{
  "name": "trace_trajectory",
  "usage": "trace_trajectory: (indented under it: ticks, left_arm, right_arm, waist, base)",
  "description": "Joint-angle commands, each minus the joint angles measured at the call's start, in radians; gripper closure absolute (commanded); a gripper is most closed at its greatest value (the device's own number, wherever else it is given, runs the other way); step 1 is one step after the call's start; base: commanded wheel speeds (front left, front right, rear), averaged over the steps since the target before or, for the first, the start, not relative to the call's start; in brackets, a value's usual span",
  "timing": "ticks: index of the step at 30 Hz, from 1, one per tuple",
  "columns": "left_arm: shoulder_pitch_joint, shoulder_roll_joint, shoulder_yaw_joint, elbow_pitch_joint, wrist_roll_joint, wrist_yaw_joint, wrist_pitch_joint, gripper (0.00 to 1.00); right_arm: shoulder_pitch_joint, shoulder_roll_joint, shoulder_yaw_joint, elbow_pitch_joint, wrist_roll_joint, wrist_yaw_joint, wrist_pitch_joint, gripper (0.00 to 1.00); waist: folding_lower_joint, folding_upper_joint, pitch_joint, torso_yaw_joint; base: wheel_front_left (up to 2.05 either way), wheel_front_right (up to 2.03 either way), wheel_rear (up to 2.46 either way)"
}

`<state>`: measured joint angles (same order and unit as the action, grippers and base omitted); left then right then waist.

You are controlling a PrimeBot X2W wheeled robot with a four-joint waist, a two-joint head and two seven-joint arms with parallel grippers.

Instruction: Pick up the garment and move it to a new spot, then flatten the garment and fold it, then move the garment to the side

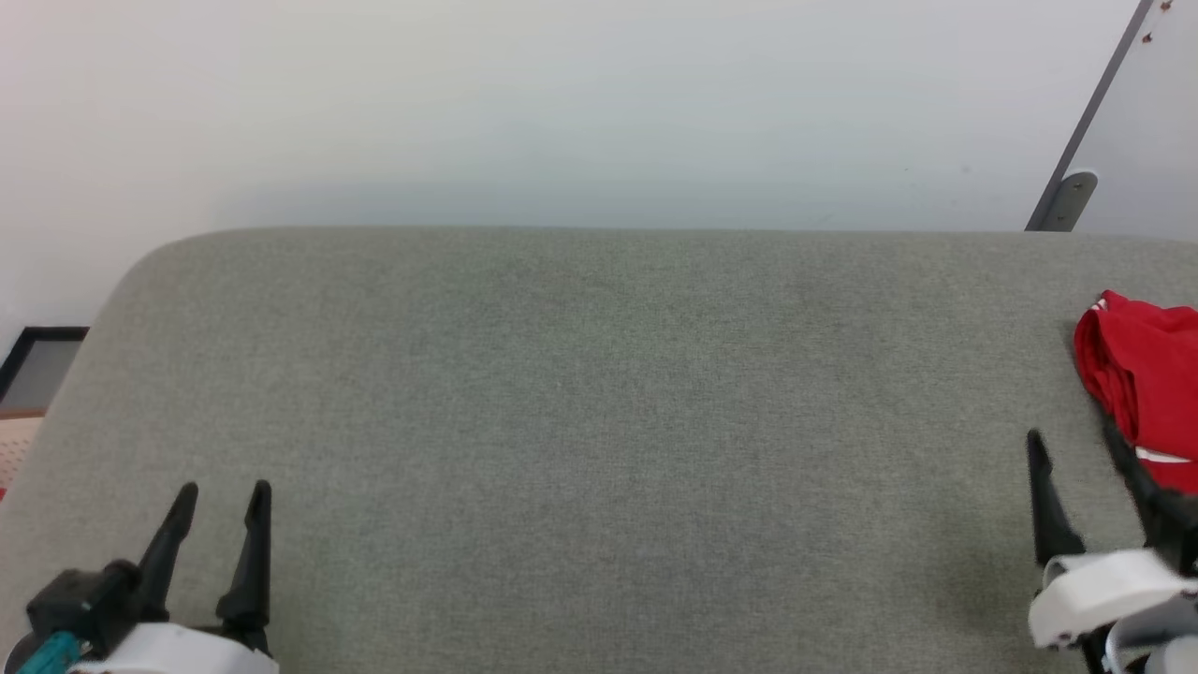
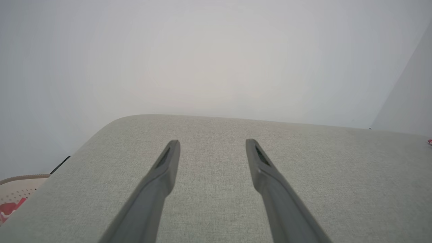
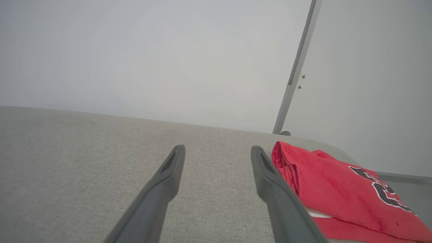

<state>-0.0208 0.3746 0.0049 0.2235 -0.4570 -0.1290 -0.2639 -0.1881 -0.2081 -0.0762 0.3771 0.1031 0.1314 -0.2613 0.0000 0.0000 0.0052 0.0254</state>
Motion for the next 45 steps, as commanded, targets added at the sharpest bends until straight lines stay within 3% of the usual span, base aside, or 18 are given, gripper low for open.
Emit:
trace_trajectory:
  ticks: [1,16,35,36,40,45]
  left_arm:
    - [0.014,-0.004,0.004,-0.005,0.0,-0.002,0.0,0.0]
    - [0.056,-0.02,0.024,-0.004,0.001,-0.002,0.0,0.0]
    - [0.075,-0.04,0.046,-0.045,0.015,-0.002,0.0,0.0]
    - [0.068,-0.041,0.042,-0.041,0.01,0.0,0.0,1.0]
    - [0.077,-0.07,0.032,-0.012,-0.004,0.0,0.005,1.0]
    - [0.064,-0.088,0.039,-0.01,-0.085,0.0,0.032,1.0]
  right_arm:
    - [0.017,0.009,-0.004,-0.012,-0.008,-0.002,-0.004,0.0]
    - [0.163,0.105,-0.05,-0.121,-0.036,-0.002,-0.004,0.0]
    - [0.175,0.118,-0.043,-0.141,-0.041,-0.002,-0.004,0.0]
    - [0.164,0.118,-0.045,-0.136,-0.034,0.0,0.0,1.0]
    - [0.171,0.125,-0.049,-0.101,-0.019,0.0,0.013,1.0]
    - [0.158,0.127,-0.056,-0.096,0.087,0.0,0.046,1.0]
  waist:
    - [0.0,0.0,-0.004,-0.001]
    - [0.0,0.0,-0.008,-0.011]
    - [0.0,0.0,-0.005,-0.009]
    - [0.0,0.0,-0.005,-0.009]
    - [0.0,0.0,-0.005,-0.009]
    - [0.0,0.0,-0.005,-0.01]
  base:
    - [0.0,0.0,0.0]
    - [0.0,0.0,0.0]
    - [0.0,0.0,0.0]
    - [0.0,0.0,0.0]
    - [0.0,0.0,0.0]
    - [0.0,0.0,0.0]
